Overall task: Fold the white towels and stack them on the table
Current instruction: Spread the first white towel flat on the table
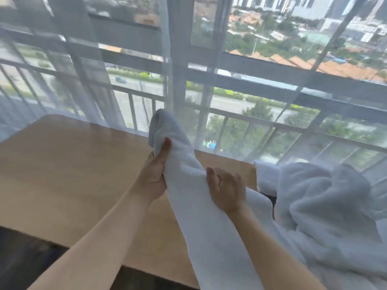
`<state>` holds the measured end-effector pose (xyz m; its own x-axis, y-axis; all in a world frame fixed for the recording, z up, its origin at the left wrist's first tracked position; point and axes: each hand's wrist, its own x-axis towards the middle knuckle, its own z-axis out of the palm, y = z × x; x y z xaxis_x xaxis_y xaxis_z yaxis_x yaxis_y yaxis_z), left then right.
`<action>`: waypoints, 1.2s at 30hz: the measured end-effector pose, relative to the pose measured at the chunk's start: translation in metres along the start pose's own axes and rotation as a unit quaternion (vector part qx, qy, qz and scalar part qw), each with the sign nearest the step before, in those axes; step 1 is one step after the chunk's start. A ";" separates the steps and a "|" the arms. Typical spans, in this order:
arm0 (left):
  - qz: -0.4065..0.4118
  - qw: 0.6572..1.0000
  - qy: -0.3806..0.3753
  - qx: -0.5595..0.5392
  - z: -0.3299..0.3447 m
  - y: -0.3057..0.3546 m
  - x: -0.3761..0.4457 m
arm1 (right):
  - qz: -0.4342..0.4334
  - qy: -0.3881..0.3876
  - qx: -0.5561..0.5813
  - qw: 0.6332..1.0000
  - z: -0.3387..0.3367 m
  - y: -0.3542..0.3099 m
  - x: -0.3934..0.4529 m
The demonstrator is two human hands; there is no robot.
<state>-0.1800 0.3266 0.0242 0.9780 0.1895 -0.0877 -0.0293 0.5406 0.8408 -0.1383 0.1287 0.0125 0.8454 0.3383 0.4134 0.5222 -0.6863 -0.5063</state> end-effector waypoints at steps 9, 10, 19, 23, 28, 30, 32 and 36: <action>-0.055 0.971 0.232 0.006 -0.163 0.013 0.006 | -0.068 -0.180 -0.035 0.981 0.163 -0.056 0.031; -0.056 0.969 0.240 0.016 -0.181 0.017 0.008 | -0.073 -0.187 -0.041 0.979 0.182 -0.062 0.038; -0.110 0.939 0.324 0.015 -0.303 0.027 0.029 | -0.080 -0.253 -0.073 0.961 0.302 -0.097 0.078; -0.173 0.944 0.280 0.020 -0.350 0.039 0.033 | -0.062 -0.325 -0.056 0.942 0.330 -0.110 0.085; -0.285 0.940 0.176 0.056 -0.402 0.054 0.056 | 0.136 -0.443 -0.012 0.886 0.356 -0.107 0.115; -0.314 0.936 0.149 0.056 -0.411 0.059 0.076 | 0.216 -0.436 -0.012 0.874 0.363 -0.107 0.125; -0.351 0.925 0.137 0.054 -0.415 0.066 0.099 | 0.247 -0.476 -0.040 0.843 0.372 -0.115 0.130; -0.455 0.872 0.162 0.075 -0.424 0.077 0.140 | 0.236 -0.543 -0.108 0.799 0.388 -0.142 0.137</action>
<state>-0.1334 0.7420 -0.1497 0.4714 -0.0272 -0.8815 0.7795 0.4804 0.4020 -0.0533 0.5227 -0.1527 0.6034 0.2881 -0.7436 0.1849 -0.9576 -0.2210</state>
